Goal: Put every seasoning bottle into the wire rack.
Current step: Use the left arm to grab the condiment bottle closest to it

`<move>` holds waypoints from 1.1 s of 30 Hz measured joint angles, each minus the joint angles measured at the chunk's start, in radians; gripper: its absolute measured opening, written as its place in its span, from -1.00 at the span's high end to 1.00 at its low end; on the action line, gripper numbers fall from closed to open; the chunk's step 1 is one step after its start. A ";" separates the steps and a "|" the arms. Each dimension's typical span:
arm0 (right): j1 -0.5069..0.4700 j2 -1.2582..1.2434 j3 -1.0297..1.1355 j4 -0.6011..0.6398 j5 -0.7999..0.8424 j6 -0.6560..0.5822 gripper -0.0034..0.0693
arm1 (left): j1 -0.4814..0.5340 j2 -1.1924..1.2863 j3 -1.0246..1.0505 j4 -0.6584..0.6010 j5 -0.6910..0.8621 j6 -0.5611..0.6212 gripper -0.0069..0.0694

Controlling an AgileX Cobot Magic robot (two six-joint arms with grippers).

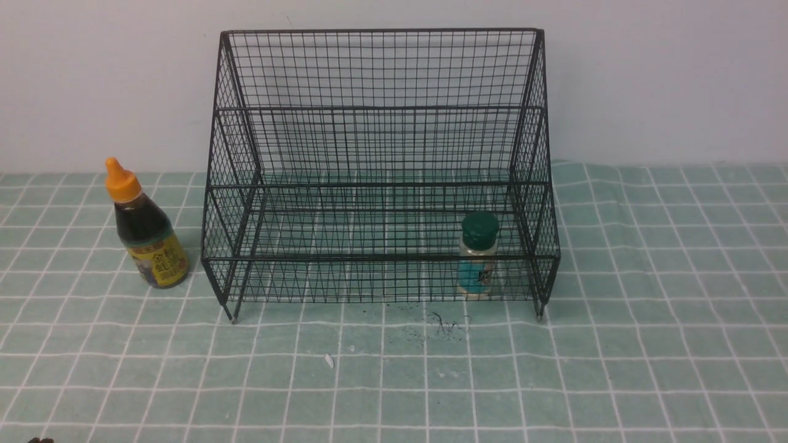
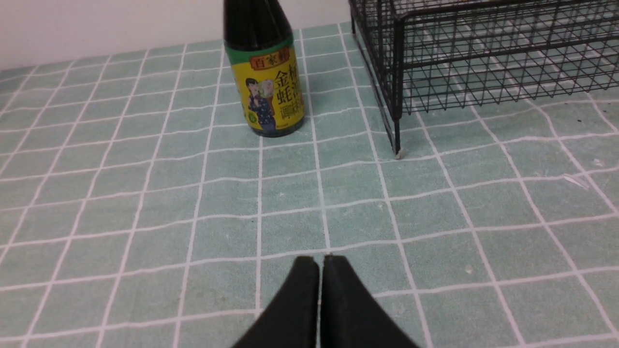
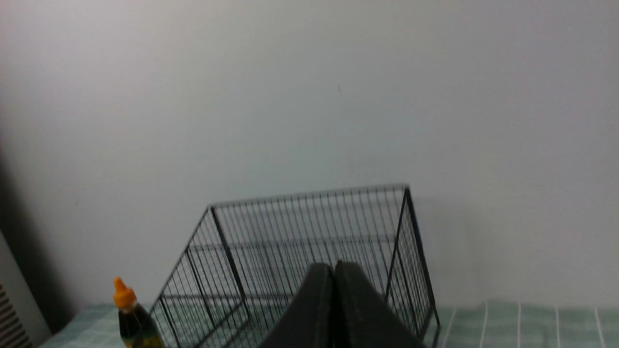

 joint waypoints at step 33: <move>-0.105 0.017 0.275 0.315 -0.213 -0.528 0.94 | 0.000 0.000 0.000 0.000 0.000 0.000 0.84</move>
